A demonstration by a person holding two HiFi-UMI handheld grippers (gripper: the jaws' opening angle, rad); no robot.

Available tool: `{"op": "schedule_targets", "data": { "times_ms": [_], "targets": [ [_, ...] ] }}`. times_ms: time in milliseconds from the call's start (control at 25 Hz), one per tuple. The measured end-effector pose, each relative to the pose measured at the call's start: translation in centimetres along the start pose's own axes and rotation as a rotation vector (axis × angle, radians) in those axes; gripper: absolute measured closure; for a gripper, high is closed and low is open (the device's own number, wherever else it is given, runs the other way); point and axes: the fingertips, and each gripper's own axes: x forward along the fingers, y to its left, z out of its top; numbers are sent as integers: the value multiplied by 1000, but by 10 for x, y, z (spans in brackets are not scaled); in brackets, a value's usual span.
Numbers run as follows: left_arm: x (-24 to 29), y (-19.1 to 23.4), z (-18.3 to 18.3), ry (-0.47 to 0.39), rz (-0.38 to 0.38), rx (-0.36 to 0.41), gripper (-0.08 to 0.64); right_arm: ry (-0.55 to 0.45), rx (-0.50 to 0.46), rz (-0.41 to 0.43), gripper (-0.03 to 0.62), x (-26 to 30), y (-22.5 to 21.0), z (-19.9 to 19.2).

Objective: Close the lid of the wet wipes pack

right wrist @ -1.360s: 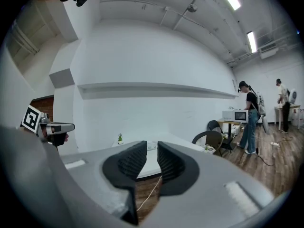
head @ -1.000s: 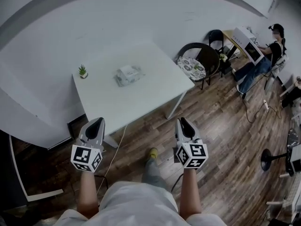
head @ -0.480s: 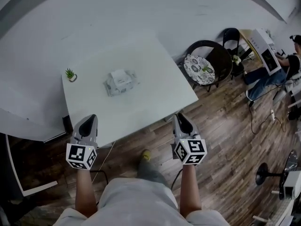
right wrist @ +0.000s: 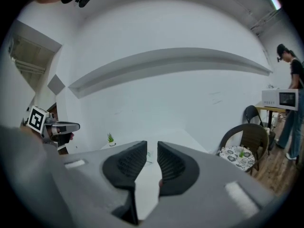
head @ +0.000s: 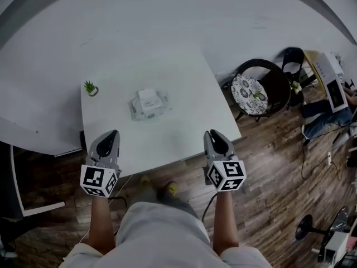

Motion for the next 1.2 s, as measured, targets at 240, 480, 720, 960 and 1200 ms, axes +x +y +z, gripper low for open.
{"op": "schedule_targets", "data": {
  "times_ms": [240,480,720,960,1200],
  "targets": [
    [18,12,-4,2,13,-21,554,26,-20,51,518,32,7,3],
    [46,36,-16,8,14,-64,554,66,-47,68,518,74,13,2],
    [71,64,-37,34,14,-110,554,122,-64,100,518,122,23,-4],
    [88,82,-55,64,16,-145,554,170,-95,156,518,169,38,-10],
    [99,90,-72,103,6,-160,554,242,-137,232,518,212,52,-25]
  ]
}}
